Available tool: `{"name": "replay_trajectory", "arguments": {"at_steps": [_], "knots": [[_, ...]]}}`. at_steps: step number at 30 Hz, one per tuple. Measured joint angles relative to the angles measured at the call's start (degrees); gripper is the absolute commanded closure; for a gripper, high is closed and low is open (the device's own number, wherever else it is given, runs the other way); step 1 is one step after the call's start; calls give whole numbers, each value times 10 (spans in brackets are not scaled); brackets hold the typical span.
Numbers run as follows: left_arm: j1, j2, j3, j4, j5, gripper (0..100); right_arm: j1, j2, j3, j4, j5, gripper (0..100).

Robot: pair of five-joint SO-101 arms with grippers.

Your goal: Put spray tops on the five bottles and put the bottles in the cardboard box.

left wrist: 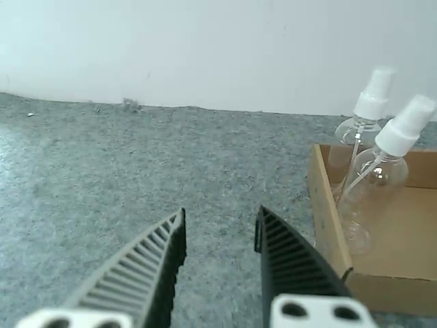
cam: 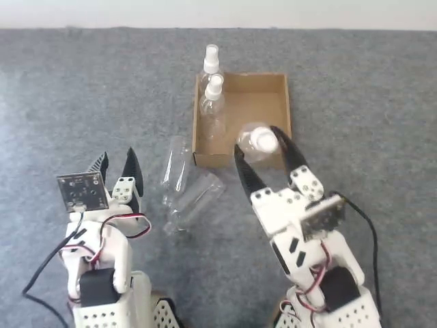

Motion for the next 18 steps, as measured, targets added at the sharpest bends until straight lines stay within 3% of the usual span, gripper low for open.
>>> {"name": "replay_trajectory", "arguments": {"at_steps": [9, 18], "knots": [[0, 0, 0, 0, 0, 848, 0, 262, -54, -154, 0, 991], [-21, 0, 0, 0, 0, 848, 1, 434, -54, -288, -1, 991]]}}
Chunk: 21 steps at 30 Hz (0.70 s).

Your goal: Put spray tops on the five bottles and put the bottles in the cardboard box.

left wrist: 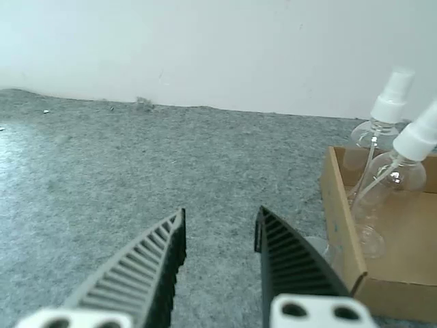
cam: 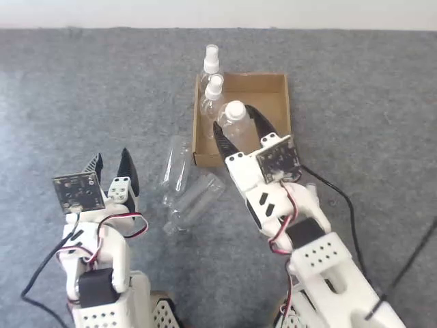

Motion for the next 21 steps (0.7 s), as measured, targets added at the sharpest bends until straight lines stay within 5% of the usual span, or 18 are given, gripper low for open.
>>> {"name": "replay_trajectory", "arguments": {"at_steps": [21], "knots": [[0, 0, 0, 0, 0, 848, -25, 184, 0, -169, 0, 991]]}}
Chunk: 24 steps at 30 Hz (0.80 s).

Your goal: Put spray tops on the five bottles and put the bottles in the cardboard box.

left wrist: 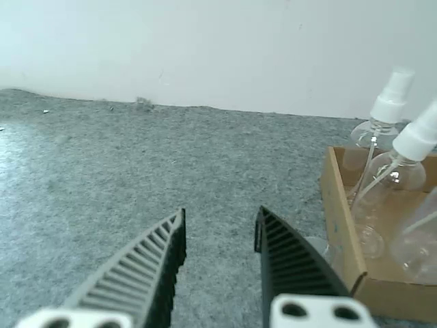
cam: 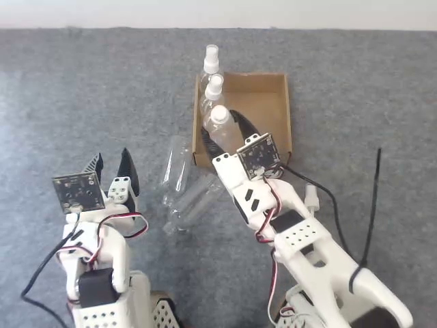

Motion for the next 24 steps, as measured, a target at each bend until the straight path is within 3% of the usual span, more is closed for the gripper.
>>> {"name": "replay_trajectory", "arguments": {"at_steps": [12, 24], "knots": [[0, 0, 0, 0, 0, 848, 0, 110, -55, -15, 0, 991], [0, 0, 0, 0, 0, 848, 0, 121, -57, -15, 0, 991]]}}
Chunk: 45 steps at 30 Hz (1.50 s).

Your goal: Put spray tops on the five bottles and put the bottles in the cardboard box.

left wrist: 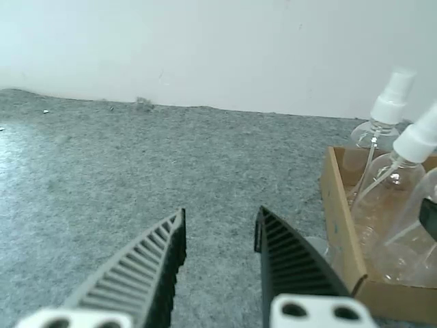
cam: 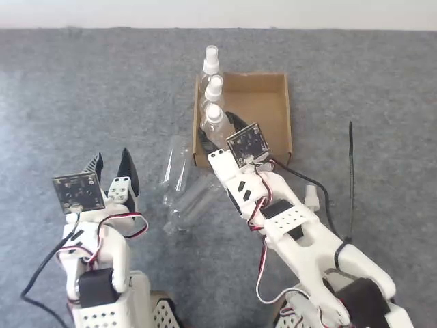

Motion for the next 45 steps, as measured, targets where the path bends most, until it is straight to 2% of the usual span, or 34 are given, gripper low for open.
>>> {"name": "replay_trajectory", "arguments": {"at_steps": [6, 13, 45], "knots": [[0, 0, 0, 0, 0, 848, 0, 6, -1, 0, 0, 991], [0, 0, 0, 0, 0, 848, 0, 86, -33, 0, 0, 991], [0, 0, 0, 0, 0, 848, 0, 139, -62, 0, 0, 988]]}}
